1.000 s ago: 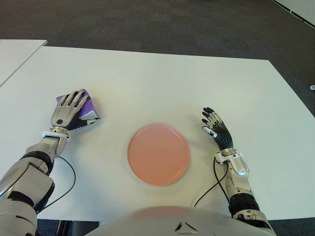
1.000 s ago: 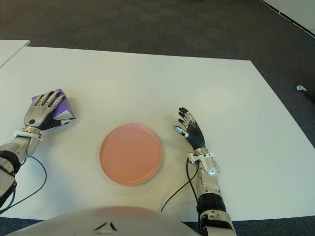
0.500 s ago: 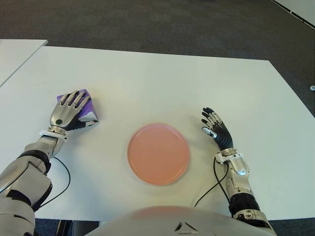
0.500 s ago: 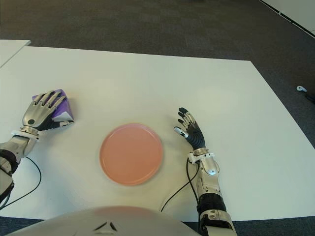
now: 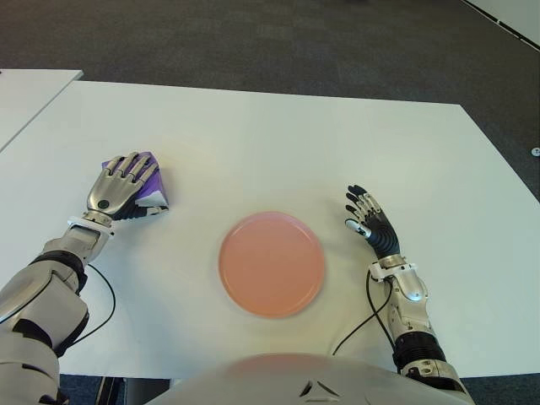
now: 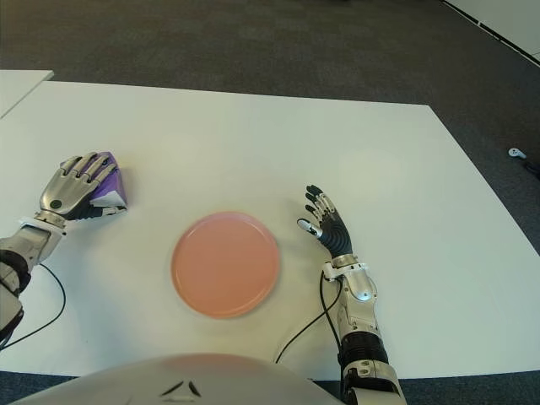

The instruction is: Put the tissue paper into the plate.

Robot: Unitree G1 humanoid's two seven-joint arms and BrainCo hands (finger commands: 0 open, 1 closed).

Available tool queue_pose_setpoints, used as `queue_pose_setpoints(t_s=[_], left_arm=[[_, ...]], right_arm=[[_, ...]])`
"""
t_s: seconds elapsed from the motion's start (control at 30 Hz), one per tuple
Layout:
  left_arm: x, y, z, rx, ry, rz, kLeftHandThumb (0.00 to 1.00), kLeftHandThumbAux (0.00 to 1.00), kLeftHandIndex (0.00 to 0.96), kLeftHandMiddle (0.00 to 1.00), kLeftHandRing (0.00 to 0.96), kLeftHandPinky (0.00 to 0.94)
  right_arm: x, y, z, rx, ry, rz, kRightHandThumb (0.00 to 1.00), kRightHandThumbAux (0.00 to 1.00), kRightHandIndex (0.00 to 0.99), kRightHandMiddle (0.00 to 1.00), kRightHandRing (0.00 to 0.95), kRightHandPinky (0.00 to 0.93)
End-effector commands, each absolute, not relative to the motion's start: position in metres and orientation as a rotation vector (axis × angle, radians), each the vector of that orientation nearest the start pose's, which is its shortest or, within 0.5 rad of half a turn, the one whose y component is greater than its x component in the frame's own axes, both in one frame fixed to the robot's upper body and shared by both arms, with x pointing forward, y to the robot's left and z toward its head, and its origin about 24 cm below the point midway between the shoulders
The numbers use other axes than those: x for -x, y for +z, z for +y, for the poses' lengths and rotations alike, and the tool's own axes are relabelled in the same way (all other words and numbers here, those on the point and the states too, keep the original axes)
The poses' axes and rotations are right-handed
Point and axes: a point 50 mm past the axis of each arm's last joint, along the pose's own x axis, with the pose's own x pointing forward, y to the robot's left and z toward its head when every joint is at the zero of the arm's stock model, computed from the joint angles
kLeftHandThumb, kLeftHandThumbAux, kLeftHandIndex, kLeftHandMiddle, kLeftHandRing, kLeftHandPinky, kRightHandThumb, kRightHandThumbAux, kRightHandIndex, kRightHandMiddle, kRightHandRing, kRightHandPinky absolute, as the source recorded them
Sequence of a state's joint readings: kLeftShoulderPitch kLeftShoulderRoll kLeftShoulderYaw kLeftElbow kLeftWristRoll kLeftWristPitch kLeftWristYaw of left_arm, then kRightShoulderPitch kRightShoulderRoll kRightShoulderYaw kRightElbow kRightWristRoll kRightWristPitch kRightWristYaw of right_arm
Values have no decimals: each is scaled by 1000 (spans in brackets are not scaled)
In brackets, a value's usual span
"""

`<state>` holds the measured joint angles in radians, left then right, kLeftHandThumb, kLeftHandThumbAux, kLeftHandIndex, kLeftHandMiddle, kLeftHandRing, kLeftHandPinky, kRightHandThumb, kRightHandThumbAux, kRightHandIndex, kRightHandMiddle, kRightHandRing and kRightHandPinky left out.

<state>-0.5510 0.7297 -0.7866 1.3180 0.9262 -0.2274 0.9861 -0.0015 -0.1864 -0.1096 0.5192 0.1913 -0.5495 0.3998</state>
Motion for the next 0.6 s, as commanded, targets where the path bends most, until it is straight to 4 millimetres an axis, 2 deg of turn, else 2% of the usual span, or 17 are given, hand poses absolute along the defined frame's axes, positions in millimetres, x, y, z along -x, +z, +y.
queue_pose_setpoints(t_s=[0.03,0.6], left_arm=[[-249,-8,338,-2100,-228,-56,368,244,0,0,0,0],[-249,-7,342,-2056,-190,6,392,265,0,0,0,0]], right_arm=[[-188,-60,-211,-48,160,214,0,625,0,0,0,0],[-186,-56,-211,-44,179,186,0,611,0,0,0,0]])
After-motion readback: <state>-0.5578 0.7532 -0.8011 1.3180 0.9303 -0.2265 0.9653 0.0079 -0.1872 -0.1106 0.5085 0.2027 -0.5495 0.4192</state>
